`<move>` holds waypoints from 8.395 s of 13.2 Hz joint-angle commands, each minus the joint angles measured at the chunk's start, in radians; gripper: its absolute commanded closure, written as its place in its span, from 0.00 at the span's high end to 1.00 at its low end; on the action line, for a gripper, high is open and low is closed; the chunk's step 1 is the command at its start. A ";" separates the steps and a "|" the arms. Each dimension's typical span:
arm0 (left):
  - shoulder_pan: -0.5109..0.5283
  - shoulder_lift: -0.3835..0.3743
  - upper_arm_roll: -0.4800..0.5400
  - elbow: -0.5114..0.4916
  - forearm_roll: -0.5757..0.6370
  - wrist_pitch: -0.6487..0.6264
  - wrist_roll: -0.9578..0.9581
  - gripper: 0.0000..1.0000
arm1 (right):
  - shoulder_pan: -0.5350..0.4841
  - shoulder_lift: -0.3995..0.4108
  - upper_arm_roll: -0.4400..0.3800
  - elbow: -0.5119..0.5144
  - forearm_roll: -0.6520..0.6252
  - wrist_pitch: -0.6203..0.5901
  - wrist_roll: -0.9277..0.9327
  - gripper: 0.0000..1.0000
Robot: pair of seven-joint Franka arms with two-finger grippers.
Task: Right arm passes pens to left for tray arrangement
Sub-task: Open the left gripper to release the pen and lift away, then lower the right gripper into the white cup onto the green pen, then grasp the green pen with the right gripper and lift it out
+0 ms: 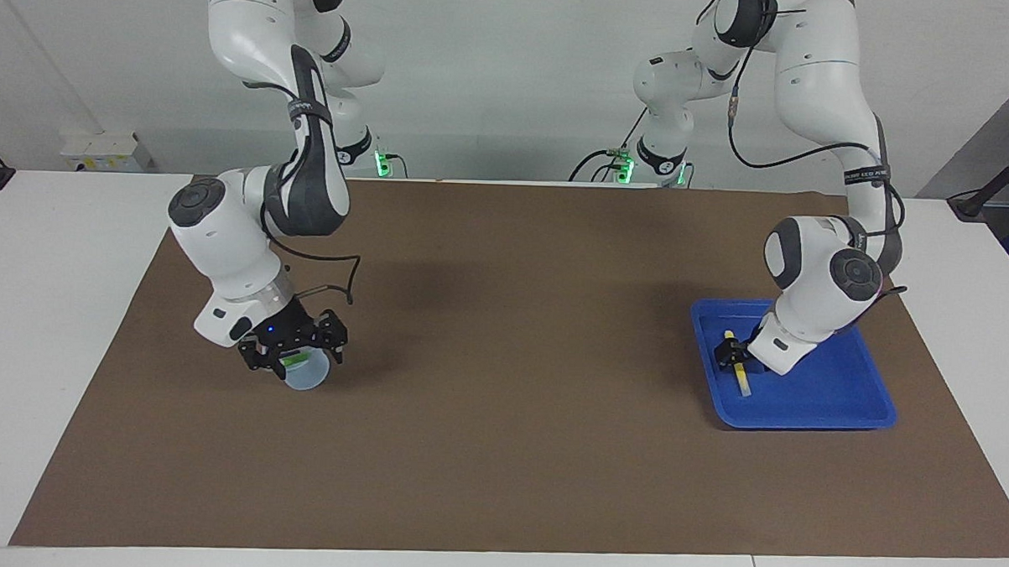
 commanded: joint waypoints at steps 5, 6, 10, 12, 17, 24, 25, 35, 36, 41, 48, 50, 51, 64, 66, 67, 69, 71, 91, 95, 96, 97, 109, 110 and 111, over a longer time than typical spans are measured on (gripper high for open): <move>0.050 -0.136 -0.004 -0.010 0.006 -0.034 -0.003 1.00 | -0.001 -0.017 0.008 -0.002 -0.006 0.016 -0.022 1.00; 0.060 -0.160 -0.004 -0.010 0.006 -0.037 -0.003 1.00 | -0.001 -0.017 0.008 -0.002 -0.007 0.022 -0.039 1.00; 0.059 -0.245 -0.005 -0.004 0.008 -0.156 -0.003 1.00 | -0.010 -0.014 0.008 -0.002 -0.010 0.039 -0.079 1.00; 0.053 -0.294 -0.004 -0.011 0.008 -0.212 -0.003 1.00 | -0.013 -0.012 0.008 -0.001 -0.012 0.039 -0.082 1.00; 0.065 -0.336 -0.005 -0.011 0.011 -0.302 0.019 1.00 | -0.024 -0.015 0.008 -0.010 -0.021 0.039 -0.103 1.00; 0.071 -0.331 -0.007 -0.002 -0.073 -0.287 0.017 1.00 | -0.027 -0.026 0.010 -0.035 0.014 0.017 -0.002 1.00; 0.076 -0.332 -0.002 -0.001 -0.169 -0.295 -0.001 1.00 | -0.023 -0.027 0.010 -0.035 0.032 0.008 0.025 1.00; 0.082 -0.384 -0.002 0.019 -0.267 -0.359 -0.033 1.00 | -0.032 -0.043 0.010 -0.054 0.051 -0.039 0.045 0.84; 0.073 -0.415 -0.007 0.016 -0.267 -0.365 -0.045 1.00 | -0.032 -0.043 0.010 -0.048 0.050 -0.044 0.045 0.81; 0.073 -0.449 -0.011 -0.007 -0.267 -0.372 -0.064 1.00 | -0.047 -0.044 0.002 -0.031 0.048 -0.068 -0.020 0.77; 0.058 -0.454 -0.014 -0.019 -0.267 -0.344 -0.070 1.00 | -0.070 -0.049 0.005 -0.050 0.049 -0.038 -0.065 0.62; 0.051 -0.454 -0.013 -0.013 -0.262 -0.362 -0.079 1.00 | -0.069 -0.049 0.005 -0.051 0.049 -0.035 -0.065 0.50; 0.051 -0.451 -0.014 -0.005 -0.251 -0.377 -0.079 1.00 | -0.070 -0.049 0.005 -0.051 0.049 -0.035 -0.068 0.42; -0.004 -0.428 -0.007 0.127 -0.139 -0.480 -0.078 1.00 | -0.073 -0.034 0.005 -0.061 0.049 0.031 -0.100 0.30; -0.004 -0.428 -0.005 0.128 -0.139 -0.486 -0.079 1.00 | -0.073 -0.032 0.005 -0.059 0.049 0.028 -0.100 0.28; -0.005 -0.426 -0.005 0.130 -0.139 -0.488 -0.079 1.00 | -0.073 -0.032 0.005 -0.056 0.048 0.021 -0.102 0.21; -0.005 -0.425 -0.005 0.151 -0.136 -0.493 -0.079 1.00 | -0.073 -0.035 0.005 -0.054 0.049 0.013 -0.103 0.00; -0.008 -0.423 -0.007 0.180 -0.138 -0.490 -0.079 1.00 | -0.073 -0.037 0.005 -0.054 0.049 0.010 -0.103 0.00; -0.027 -0.457 -0.022 0.185 -0.043 -0.592 -0.072 1.00 | -0.042 -0.245 0.013 0.056 -0.125 -0.349 -0.091 0.00; -0.033 -0.458 -0.020 0.187 -0.043 -0.600 -0.066 1.00 | -0.007 -0.247 0.013 0.091 -0.121 -0.387 -0.036 0.00; -0.022 -0.458 -0.016 0.190 -0.035 -0.595 -0.061 1.00 | -0.003 -0.247 0.014 0.091 -0.110 -0.392 0.013 0.00; -0.010 -0.473 -0.011 0.164 -0.035 -0.582 -0.065 1.00 | 0.013 -0.247 0.020 0.093 -0.104 -0.394 0.063 0.00; -0.004 -0.572 -0.016 -0.069 -0.410 -0.367 -0.588 0.92 | 0.157 -0.239 0.077 0.104 0.125 -0.290 0.852 0.00; -0.004 -0.589 -0.016 -0.111 -0.481 -0.330 -0.637 0.92 | 0.166 -0.238 0.079 0.104 0.135 -0.268 0.915 0.00; -0.004 -0.602 -0.014 -0.140 -0.559 -0.306 -0.715 0.92 | 0.178 -0.238 0.079 0.102 0.179 -0.248 0.971 0.00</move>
